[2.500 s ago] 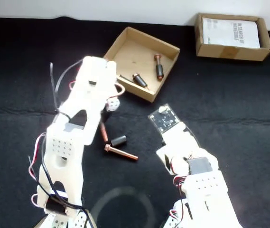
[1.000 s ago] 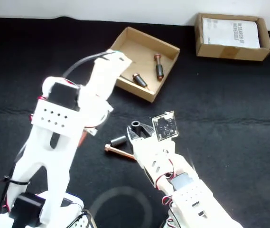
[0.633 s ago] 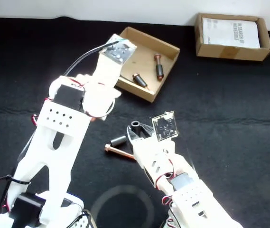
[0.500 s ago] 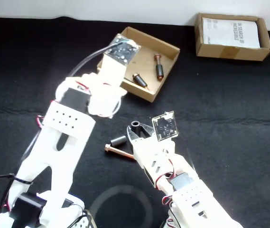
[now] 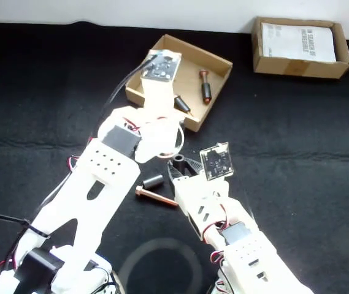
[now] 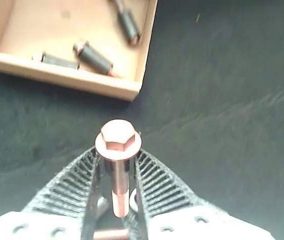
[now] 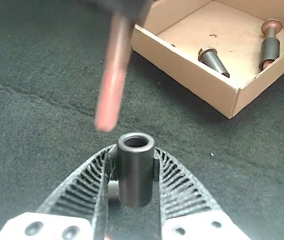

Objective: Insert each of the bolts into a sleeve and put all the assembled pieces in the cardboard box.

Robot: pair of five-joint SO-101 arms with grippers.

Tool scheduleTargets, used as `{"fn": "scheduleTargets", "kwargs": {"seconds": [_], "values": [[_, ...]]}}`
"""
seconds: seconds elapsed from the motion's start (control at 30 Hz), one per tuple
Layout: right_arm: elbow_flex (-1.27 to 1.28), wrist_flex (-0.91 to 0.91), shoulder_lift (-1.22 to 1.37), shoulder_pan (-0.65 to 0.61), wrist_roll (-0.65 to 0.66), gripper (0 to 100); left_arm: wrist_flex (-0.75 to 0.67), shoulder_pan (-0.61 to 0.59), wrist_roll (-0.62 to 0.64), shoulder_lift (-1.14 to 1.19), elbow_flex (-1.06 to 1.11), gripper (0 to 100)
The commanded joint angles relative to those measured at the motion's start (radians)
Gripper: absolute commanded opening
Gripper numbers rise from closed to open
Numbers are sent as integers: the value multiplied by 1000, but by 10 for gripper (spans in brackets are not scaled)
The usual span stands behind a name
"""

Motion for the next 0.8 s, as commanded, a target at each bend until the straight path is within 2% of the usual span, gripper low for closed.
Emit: {"fn": "scheduleTargets", "kwargs": {"seconds": [0.0, 0.3, 0.6, 0.77], "values": [[-16, -39, -7, 12, -14, 8, -83, 5, 18, -44, -7, 9], [-15, -74, -7, 12, -14, 8, -172, 13, 49, -45, 64, 9], [-15, -74, -5, 13, -14, 8, -175, 7, 55, -45, 119, 9], [-15, -74, -1, 13, -14, 8, -175, -13, 95, -54, 79, 9]]}}
